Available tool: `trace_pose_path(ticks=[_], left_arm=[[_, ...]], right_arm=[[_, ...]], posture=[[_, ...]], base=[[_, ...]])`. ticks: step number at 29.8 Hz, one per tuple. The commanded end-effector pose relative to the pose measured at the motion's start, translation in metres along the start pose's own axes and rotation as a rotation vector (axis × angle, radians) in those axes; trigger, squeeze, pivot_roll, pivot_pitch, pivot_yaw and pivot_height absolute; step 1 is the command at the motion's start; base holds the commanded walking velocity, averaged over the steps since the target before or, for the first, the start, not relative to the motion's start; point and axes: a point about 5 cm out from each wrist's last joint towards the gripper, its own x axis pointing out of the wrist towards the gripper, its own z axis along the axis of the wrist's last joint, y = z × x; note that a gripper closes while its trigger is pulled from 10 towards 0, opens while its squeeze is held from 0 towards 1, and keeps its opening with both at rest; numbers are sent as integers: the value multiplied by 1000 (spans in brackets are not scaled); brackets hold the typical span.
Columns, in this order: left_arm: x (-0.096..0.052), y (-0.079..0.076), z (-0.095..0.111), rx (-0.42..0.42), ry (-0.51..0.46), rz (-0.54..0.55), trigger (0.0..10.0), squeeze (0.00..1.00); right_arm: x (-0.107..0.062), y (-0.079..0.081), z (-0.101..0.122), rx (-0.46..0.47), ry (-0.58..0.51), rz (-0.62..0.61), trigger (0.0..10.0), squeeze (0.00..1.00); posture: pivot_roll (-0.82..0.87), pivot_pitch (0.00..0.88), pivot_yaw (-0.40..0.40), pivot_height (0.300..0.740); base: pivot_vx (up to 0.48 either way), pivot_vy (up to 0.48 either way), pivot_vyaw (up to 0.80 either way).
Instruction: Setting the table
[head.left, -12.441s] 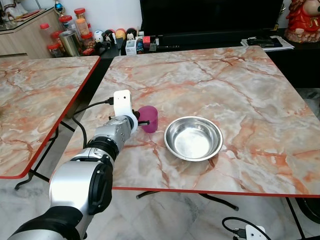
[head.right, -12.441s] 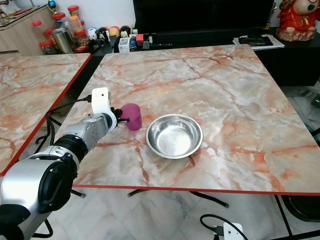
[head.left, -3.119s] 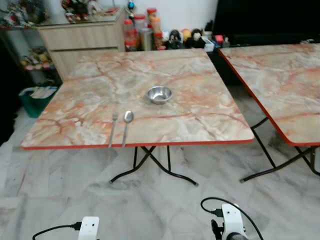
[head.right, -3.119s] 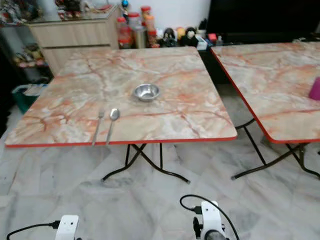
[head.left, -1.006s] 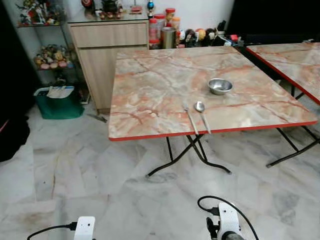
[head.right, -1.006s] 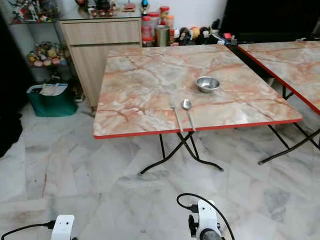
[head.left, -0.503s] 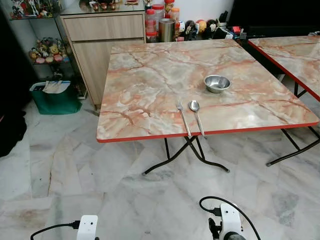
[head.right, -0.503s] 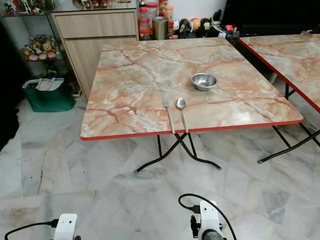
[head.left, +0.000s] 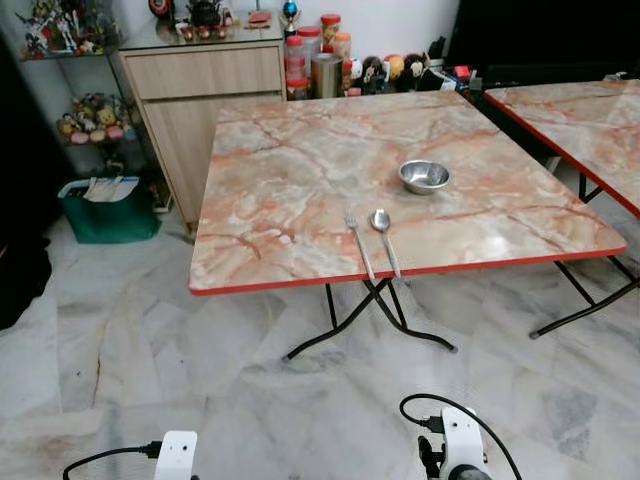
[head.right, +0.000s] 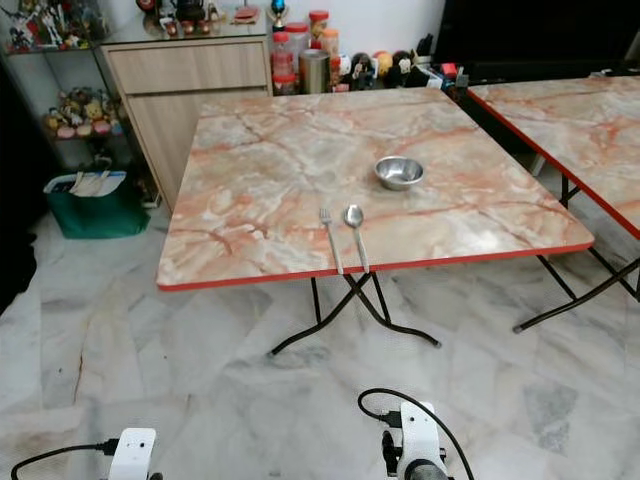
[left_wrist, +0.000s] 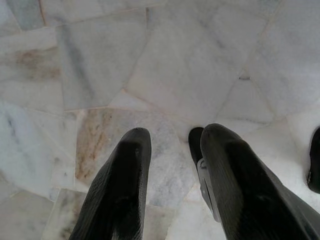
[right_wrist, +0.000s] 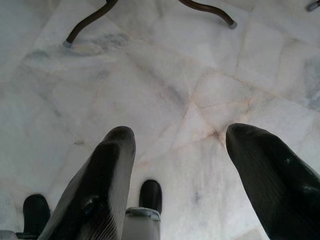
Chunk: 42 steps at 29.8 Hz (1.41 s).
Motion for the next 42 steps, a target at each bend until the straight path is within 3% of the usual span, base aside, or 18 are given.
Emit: trace_pose_path(ticks=[1,16,28,38,42], left_arm=[[0,2,0,15,7,-3,10000,0],[0,1,0,24,9,-4,10000,0],[-1,-2,-5,25,28,-6,10000,0],[-1,0,-9,22,36,-2,10000,0],[-2,1,-10,22,37,3,10000,0]], right_arm=[[0,1,2,8,-8,4,10000,0],[0,1,1,-6,-8,12,10000,0],[-1,-1,3,5,-40,10,10000,0],[-3,-4,23,-39,-220,21,10000,0],[-14,-17,28,-76,-388,0,10000,0]], posture=[[-27,0,5,740],[-22,0,-1,740],[-29,0,-2,740],[-41,0,0,740],[-46,0,-2,740]], base=[[356,0,0],[353,0,0],[0,0,0],[0,0,0],[0,0,0]])
